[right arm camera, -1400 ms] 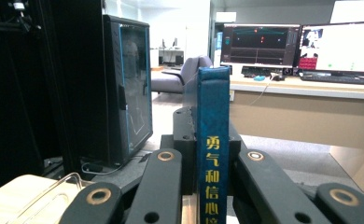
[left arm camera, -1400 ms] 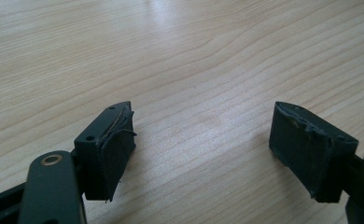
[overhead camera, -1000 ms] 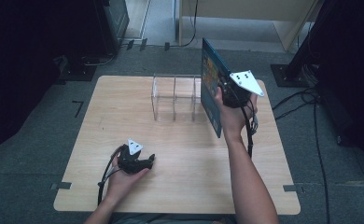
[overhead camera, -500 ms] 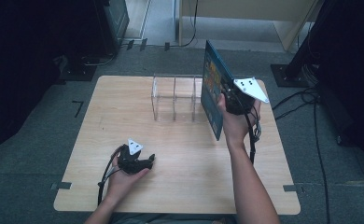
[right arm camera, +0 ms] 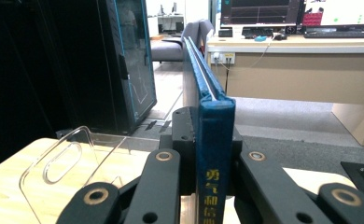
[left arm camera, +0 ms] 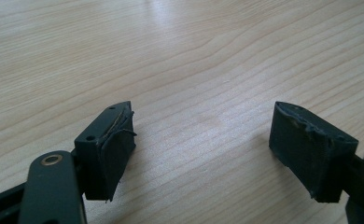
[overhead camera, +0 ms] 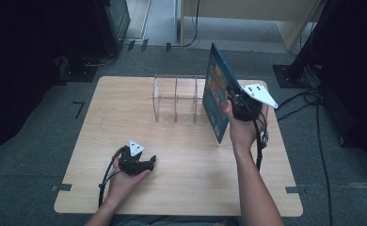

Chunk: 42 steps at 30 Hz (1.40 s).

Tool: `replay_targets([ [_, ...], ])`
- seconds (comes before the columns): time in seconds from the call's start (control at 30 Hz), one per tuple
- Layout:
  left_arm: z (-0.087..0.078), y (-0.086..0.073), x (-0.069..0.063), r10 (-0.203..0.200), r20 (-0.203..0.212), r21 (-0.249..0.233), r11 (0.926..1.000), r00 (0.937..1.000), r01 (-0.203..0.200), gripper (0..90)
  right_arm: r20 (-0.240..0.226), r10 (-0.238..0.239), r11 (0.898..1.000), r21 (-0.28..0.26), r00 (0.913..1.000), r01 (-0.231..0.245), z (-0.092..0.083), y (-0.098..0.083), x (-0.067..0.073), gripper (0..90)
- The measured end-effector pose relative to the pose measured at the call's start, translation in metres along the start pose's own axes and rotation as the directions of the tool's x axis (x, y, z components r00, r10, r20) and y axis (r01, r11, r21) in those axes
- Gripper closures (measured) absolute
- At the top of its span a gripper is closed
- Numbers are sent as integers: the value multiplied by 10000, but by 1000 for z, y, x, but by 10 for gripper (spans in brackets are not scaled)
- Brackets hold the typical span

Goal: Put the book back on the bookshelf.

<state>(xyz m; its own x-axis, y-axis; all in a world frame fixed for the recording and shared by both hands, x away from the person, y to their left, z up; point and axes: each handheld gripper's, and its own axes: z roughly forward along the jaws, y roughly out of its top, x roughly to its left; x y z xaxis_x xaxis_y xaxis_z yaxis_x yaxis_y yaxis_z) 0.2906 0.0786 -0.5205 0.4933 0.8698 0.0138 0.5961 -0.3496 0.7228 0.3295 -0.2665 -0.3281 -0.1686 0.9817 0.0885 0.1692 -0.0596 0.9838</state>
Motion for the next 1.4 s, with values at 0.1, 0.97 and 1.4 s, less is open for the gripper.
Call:
replay_targets([
  [0.1,0,0,0,1,-2,5,10000,10000,-1,222,-45,-51,10000,47,10000,51,-1,0,-1,826],
  [0.97,0,0,0,2,11,5,10000,10000,-2,222,-229,-561,9962,657,9982,575,-1,12,1,808],
  [1.4,0,0,0,3,24,19,10000,10000,-3,223,-409,-896,9829,1579,9951,950,4,20,4,826],
])
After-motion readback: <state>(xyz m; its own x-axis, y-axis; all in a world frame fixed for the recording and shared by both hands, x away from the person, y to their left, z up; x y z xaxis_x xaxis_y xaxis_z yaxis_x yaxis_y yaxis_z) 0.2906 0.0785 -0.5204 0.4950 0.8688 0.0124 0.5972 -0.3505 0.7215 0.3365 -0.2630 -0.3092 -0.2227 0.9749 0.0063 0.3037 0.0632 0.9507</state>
